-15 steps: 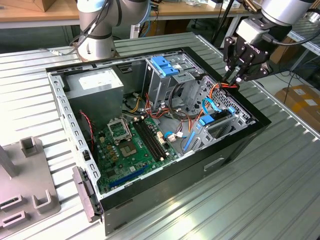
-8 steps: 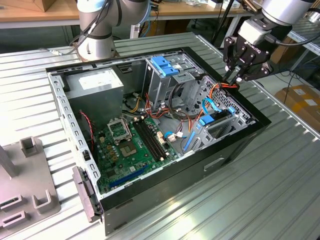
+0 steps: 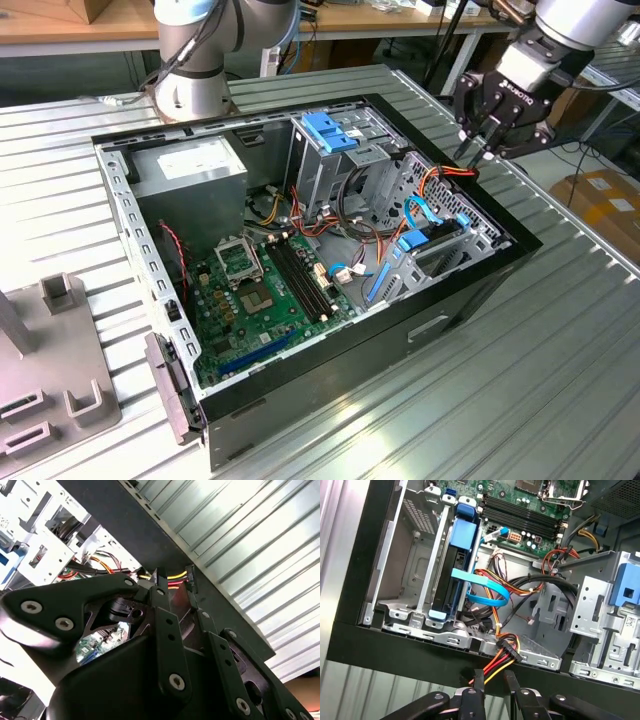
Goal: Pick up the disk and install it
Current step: 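Insert the second disk wire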
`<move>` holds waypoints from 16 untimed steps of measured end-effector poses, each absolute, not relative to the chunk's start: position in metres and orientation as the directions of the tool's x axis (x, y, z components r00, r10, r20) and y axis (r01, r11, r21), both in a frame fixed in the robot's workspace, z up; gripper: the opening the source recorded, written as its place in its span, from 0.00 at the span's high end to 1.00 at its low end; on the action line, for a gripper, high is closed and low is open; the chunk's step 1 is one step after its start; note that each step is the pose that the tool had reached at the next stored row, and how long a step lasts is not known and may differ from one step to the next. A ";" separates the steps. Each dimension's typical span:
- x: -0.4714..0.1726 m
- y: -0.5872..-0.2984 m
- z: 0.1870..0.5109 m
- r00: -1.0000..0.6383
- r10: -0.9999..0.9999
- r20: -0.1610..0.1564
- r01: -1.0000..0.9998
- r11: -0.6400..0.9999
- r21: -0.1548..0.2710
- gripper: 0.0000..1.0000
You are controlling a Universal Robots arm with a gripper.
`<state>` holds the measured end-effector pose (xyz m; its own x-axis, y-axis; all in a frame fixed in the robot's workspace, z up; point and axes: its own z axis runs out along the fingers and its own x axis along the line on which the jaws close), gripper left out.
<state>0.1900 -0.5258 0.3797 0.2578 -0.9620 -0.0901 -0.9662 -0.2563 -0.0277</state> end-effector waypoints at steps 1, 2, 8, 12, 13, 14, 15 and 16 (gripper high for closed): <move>0.192 -0.526 0.380 0.262 -0.961 -0.090 -0.965 -0.260 -0.027 0.70; 0.194 -0.526 0.380 0.266 -0.960 -0.090 -0.964 -0.265 -0.027 0.70; 0.206 -0.526 0.380 0.297 -0.951 -0.091 -0.955 -0.296 -0.024 0.70; 0.209 -0.526 0.379 0.345 -0.935 -0.083 -0.938 -0.345 -0.021 0.70; 0.209 -0.526 0.378 0.374 -0.924 -0.080 -0.928 -0.373 -0.020 0.70; 0.209 -0.526 0.378 0.389 -0.918 -0.077 -0.921 -0.389 -0.019 0.70; 0.209 -0.526 0.378 0.413 -0.908 -0.074 -0.910 -0.413 -0.017 0.70; 0.209 -0.526 0.378 0.444 -0.894 -0.069 -0.896 -0.444 -0.015 0.70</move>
<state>0.2086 -0.5258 0.3777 0.4437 -0.8936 -0.0685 -0.8960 -0.4438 -0.0147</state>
